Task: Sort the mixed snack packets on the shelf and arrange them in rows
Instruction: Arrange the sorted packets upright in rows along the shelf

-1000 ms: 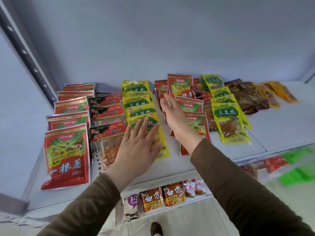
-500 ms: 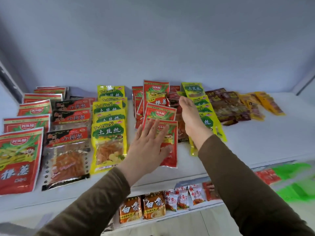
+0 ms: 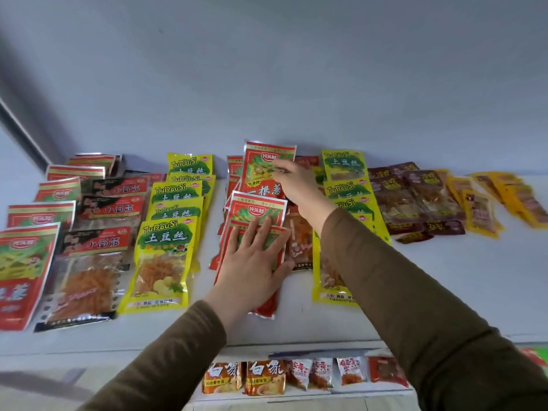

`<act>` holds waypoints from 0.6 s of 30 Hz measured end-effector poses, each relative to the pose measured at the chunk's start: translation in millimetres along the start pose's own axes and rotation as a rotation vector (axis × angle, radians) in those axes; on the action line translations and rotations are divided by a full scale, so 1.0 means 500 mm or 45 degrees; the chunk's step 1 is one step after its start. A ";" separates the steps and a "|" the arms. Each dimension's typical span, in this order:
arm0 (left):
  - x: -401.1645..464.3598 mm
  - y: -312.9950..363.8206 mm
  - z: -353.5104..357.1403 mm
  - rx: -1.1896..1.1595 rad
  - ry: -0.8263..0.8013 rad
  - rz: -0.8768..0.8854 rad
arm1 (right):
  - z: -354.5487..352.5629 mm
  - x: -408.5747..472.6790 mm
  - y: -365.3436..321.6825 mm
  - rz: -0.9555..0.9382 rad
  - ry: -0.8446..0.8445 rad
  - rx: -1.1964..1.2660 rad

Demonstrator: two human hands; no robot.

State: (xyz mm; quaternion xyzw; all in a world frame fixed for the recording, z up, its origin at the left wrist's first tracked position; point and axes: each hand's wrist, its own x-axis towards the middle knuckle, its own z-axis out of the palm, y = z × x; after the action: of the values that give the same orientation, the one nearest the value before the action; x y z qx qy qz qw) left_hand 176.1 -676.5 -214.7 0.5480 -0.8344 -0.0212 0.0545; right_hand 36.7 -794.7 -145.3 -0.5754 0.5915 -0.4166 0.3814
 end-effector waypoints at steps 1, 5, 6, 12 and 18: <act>0.002 -0.001 0.001 -0.001 0.006 -0.010 | 0.004 0.010 -0.002 -0.004 -0.014 -0.066; 0.017 -0.006 0.003 0.002 0.043 -0.044 | 0.015 0.030 -0.009 -0.040 0.040 0.006; 0.022 -0.009 0.003 0.000 0.059 -0.054 | 0.010 0.031 -0.012 -0.102 0.087 0.061; 0.038 -0.014 -0.016 -0.190 0.199 -0.123 | -0.051 0.023 -0.047 -0.425 0.296 0.392; -0.048 -0.054 -0.054 -0.612 0.662 -0.199 | -0.071 -0.106 -0.048 -0.101 0.037 0.775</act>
State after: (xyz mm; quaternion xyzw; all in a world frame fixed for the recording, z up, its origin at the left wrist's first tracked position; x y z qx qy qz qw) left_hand 213.2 -664.7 -191.9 0.5688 -0.7194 -0.0808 0.3904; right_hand 14.7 -739.4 -111.7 -0.4513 0.4219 -0.5976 0.5111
